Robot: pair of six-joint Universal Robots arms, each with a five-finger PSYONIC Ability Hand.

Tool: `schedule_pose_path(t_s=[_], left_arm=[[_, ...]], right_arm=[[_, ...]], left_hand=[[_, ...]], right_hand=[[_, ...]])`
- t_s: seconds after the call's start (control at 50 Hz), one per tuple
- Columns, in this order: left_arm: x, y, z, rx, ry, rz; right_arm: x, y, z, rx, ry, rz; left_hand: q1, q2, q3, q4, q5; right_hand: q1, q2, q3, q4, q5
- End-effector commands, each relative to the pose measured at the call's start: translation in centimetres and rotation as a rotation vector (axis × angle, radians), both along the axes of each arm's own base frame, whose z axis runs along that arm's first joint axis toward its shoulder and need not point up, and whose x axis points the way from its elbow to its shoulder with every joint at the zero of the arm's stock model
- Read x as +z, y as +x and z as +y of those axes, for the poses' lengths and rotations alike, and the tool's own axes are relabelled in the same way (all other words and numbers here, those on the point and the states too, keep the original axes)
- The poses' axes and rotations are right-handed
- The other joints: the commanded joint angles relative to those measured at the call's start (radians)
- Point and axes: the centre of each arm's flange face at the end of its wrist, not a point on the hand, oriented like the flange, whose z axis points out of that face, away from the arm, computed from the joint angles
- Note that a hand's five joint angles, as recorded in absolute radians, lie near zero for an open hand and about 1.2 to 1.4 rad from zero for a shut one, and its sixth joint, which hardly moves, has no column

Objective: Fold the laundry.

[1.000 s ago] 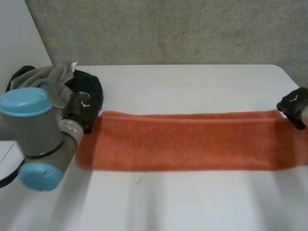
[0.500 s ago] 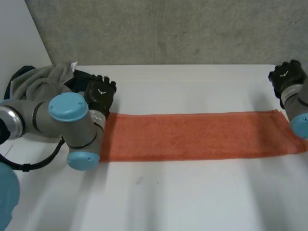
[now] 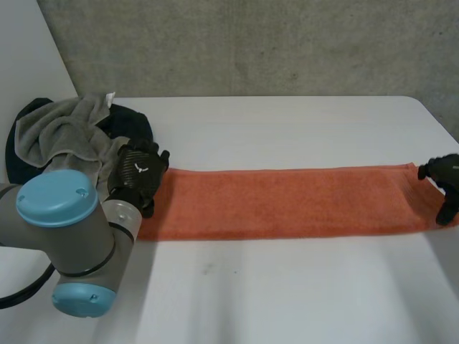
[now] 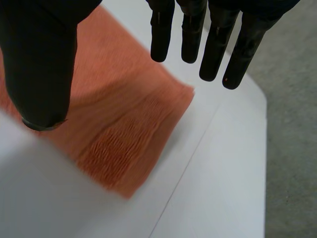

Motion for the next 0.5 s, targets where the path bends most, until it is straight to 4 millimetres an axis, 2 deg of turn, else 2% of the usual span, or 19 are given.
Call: schedule_pose_path(t_s=[0.02,0.12,0.16,0.18,0.28,0.3,0.36,0.38,0.5], left_arm=[[-0.4,-0.1,-0.1,-0.002,0.007,0.000],[-0.5,-0.1,0.0,0.000,0.009,-0.001],[-0.5,-0.1,0.0,-0.002,0.010,-0.002],[-0.5,-0.1,0.0,-0.002,0.009,-0.001],[-0.3,0.0,0.0,0.003,0.006,0.000],[-0.2,0.1,0.1,0.003,0.006,0.000],[0.0,0.1,0.3,0.001,0.003,0.001],[0.3,0.1,0.3,0.001,-0.004,0.005],[0.7,0.2,0.6,0.000,-0.013,0.011]], right_arm=[[-3.7,-0.7,-1.2,-0.003,0.023,0.048],[-4.3,-0.9,-1.5,-0.004,0.025,0.048],[-4.3,-1.0,-1.7,-0.011,0.020,0.052],[-4.2,-1.2,-1.8,-0.019,0.016,0.054],[-3.0,-4.0,-2.7,-0.158,-0.031,0.100],[-2.3,-5.1,-3.0,-0.200,-0.055,0.116],[-1.2,-6.5,-3.3,-0.242,-0.091,0.151],[-0.7,-7.7,-3.6,-0.273,-0.106,0.167],[0.3,-11.1,-4.7,-0.332,-0.148,0.233]], left_hand=[[-0.014,-0.027,-0.035,-0.028,-0.046],[-0.014,-0.027,-0.035,-0.028,-0.046],[-0.014,-0.027,-0.035,-0.028,-0.046],[-0.014,-0.028,-0.035,-0.029,-0.047],[-0.014,-0.027,-0.035,-0.028,-0.046],[-0.014,-0.028,-0.035,-0.029,-0.047],[-0.014,-0.028,-0.035,-0.029,-0.047],[-0.014,-0.027,-0.035,-0.028,-0.046],[-0.014,-0.028,-0.035,-0.029,-0.047]], right_hand=[[0.260,0.222,0.204,0.204,0.209],[0.526,0.489,0.471,0.471,0.475],[1.029,0.992,0.974,0.974,0.978],[1.069,1.031,1.013,1.013,1.018],[1.069,1.031,1.013,1.014,1.018],[1.069,1.031,1.013,1.014,1.018],[1.069,1.031,1.013,1.014,1.018],[1.069,1.031,1.013,1.014,1.018],[1.069,1.031,1.013,1.014,1.018]])
